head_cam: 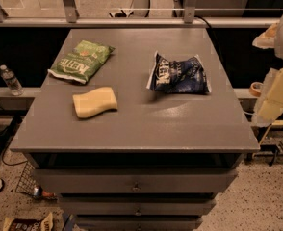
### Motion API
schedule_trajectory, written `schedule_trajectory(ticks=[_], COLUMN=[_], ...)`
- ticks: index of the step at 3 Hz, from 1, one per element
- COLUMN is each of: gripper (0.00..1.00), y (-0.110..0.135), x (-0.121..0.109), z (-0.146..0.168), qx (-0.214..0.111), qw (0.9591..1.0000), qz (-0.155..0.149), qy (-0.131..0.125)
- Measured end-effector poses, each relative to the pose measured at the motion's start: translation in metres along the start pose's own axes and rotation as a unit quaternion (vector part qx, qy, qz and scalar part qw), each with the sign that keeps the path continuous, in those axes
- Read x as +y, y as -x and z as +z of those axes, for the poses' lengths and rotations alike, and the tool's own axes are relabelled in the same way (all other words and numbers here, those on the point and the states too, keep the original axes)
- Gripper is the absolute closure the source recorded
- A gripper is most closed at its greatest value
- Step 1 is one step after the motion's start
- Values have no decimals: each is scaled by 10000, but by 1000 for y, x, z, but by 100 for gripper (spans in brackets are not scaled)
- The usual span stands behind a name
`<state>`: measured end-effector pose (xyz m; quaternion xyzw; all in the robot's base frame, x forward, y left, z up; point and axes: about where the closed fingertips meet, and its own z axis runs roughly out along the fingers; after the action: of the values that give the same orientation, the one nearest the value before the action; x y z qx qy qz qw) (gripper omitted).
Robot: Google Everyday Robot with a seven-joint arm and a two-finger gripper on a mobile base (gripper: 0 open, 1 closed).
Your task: Move blue chip bag near green jalapeno chip bag
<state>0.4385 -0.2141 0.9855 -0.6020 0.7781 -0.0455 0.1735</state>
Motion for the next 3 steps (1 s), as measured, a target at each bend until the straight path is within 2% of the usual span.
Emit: schedule_trajectory(ticks=[1,2,3], gripper=[0,0,0], y=[2,32,81], x=[-3,-37,-77], z=[1,14,47], qx=[-11,-162,-370], qw=[10000,9988,9938], qz=[-29,-428,-1035], qy=[-12,-146,-169])
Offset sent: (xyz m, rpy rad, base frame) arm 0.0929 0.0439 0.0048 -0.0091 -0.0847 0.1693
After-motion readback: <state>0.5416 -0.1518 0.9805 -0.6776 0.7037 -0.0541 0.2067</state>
